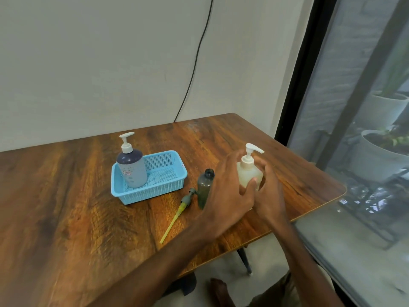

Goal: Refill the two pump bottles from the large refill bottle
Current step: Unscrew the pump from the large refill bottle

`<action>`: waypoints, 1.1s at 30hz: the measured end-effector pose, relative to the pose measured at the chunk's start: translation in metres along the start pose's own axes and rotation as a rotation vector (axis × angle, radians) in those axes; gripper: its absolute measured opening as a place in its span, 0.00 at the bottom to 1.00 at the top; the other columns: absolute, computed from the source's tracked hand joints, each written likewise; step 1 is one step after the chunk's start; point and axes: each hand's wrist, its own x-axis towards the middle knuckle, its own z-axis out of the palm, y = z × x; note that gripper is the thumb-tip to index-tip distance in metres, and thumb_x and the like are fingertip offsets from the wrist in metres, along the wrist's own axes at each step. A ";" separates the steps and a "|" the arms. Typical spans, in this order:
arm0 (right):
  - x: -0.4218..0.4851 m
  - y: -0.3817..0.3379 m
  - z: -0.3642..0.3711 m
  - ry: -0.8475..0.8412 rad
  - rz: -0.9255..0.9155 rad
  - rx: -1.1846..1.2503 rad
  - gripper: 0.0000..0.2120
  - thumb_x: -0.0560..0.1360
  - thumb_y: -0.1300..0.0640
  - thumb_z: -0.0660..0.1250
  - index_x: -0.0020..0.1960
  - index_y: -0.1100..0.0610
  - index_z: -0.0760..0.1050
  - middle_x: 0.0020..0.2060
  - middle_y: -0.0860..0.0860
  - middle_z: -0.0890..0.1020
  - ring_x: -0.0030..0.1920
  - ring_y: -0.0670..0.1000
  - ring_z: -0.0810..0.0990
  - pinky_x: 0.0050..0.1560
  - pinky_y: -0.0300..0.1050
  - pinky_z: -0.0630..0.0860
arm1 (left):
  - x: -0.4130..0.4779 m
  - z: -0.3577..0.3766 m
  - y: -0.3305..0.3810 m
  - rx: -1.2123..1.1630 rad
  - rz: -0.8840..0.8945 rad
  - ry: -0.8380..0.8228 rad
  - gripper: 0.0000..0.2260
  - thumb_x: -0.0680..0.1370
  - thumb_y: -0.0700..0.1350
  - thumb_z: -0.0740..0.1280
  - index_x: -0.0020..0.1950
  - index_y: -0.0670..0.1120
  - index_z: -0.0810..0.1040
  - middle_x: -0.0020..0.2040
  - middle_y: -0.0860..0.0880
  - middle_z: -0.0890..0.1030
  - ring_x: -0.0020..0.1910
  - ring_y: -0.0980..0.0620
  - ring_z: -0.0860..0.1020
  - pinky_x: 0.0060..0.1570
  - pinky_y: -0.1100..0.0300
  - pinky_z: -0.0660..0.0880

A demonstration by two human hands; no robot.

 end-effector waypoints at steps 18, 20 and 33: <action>-0.001 0.003 -0.002 0.034 -0.020 0.059 0.19 0.69 0.56 0.78 0.57 0.45 0.79 0.41 0.41 0.85 0.41 0.41 0.84 0.38 0.44 0.82 | 0.033 0.023 -0.006 -0.084 -0.142 0.149 0.17 0.77 0.56 0.74 0.61 0.48 0.80 0.53 0.55 0.84 0.50 0.62 0.81 0.49 0.70 0.77; -0.004 0.002 0.001 0.066 0.000 0.040 0.21 0.68 0.54 0.79 0.58 0.45 0.77 0.42 0.41 0.84 0.42 0.40 0.83 0.39 0.44 0.81 | 0.037 0.024 -0.005 -0.082 -0.191 0.225 0.20 0.71 0.60 0.79 0.53 0.49 0.80 0.45 0.57 0.82 0.43 0.64 0.79 0.42 0.73 0.74; -0.002 0.001 -0.038 -0.308 0.089 0.218 0.32 0.70 0.58 0.78 0.71 0.50 0.72 0.59 0.39 0.81 0.60 0.38 0.79 0.57 0.38 0.77 | 0.022 0.027 -0.009 -0.057 -0.182 0.151 0.28 0.73 0.61 0.75 0.69 0.55 0.69 0.65 0.57 0.74 0.63 0.58 0.73 0.60 0.59 0.75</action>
